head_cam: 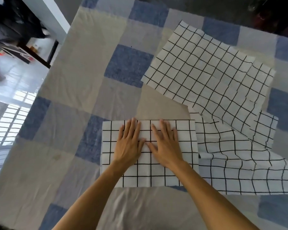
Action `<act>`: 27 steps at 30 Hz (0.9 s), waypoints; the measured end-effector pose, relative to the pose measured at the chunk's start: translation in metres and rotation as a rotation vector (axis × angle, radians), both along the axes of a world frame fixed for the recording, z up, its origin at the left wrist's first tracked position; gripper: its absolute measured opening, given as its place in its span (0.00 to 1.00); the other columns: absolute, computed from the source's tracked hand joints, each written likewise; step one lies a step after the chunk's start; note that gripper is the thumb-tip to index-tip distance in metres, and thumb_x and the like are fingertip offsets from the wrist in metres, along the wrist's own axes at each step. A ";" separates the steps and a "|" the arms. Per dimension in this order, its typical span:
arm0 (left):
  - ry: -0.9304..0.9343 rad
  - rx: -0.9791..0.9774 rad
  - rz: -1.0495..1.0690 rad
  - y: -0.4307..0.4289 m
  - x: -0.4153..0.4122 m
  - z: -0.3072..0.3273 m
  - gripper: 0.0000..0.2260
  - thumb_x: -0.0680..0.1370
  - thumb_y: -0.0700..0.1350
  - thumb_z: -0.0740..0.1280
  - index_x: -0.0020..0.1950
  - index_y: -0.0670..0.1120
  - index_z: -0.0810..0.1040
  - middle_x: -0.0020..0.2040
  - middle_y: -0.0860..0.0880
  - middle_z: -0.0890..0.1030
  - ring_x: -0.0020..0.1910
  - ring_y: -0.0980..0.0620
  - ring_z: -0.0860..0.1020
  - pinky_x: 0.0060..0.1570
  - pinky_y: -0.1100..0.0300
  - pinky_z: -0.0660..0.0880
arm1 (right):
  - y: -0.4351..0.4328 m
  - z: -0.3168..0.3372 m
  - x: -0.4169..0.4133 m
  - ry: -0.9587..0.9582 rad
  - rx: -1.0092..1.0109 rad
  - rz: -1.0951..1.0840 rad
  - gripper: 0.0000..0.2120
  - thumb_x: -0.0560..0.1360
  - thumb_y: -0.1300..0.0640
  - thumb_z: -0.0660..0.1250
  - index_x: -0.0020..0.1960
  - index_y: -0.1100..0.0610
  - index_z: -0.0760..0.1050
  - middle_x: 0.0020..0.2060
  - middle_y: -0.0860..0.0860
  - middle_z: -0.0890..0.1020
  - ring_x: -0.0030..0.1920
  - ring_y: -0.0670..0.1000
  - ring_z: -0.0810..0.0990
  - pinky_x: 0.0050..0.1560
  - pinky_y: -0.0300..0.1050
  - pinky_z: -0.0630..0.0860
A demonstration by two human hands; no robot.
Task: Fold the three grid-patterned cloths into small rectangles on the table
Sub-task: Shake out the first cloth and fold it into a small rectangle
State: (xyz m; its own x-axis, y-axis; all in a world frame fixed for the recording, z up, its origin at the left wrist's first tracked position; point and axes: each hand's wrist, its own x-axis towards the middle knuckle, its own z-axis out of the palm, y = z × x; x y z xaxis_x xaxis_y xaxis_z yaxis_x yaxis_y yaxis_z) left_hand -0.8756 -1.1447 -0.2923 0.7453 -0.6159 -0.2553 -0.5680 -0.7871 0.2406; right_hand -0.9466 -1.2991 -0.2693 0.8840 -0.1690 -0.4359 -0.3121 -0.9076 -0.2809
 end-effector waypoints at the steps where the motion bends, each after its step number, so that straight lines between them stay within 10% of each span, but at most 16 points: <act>1: -0.004 0.000 -0.001 0.000 0.000 0.000 0.27 0.82 0.56 0.46 0.77 0.45 0.46 0.77 0.43 0.46 0.76 0.46 0.43 0.73 0.49 0.43 | 0.000 -0.001 -0.002 0.002 -0.017 -0.001 0.33 0.79 0.35 0.45 0.77 0.46 0.37 0.76 0.52 0.33 0.75 0.53 0.30 0.73 0.53 0.31; 27: -0.063 0.054 0.121 0.016 0.012 0.007 0.27 0.81 0.55 0.46 0.77 0.44 0.49 0.77 0.43 0.49 0.76 0.47 0.44 0.73 0.46 0.41 | 0.004 -0.002 0.017 -0.108 0.002 0.117 0.36 0.79 0.35 0.44 0.78 0.54 0.38 0.77 0.53 0.39 0.76 0.53 0.36 0.74 0.54 0.33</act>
State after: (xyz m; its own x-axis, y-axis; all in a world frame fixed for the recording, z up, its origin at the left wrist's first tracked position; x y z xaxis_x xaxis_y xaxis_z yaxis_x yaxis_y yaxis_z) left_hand -0.8637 -1.1283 -0.2848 0.8287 -0.5075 -0.2360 -0.4812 -0.8614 0.1626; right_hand -0.9295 -1.2946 -0.2714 0.9394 -0.0613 -0.3372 -0.1721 -0.9352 -0.3094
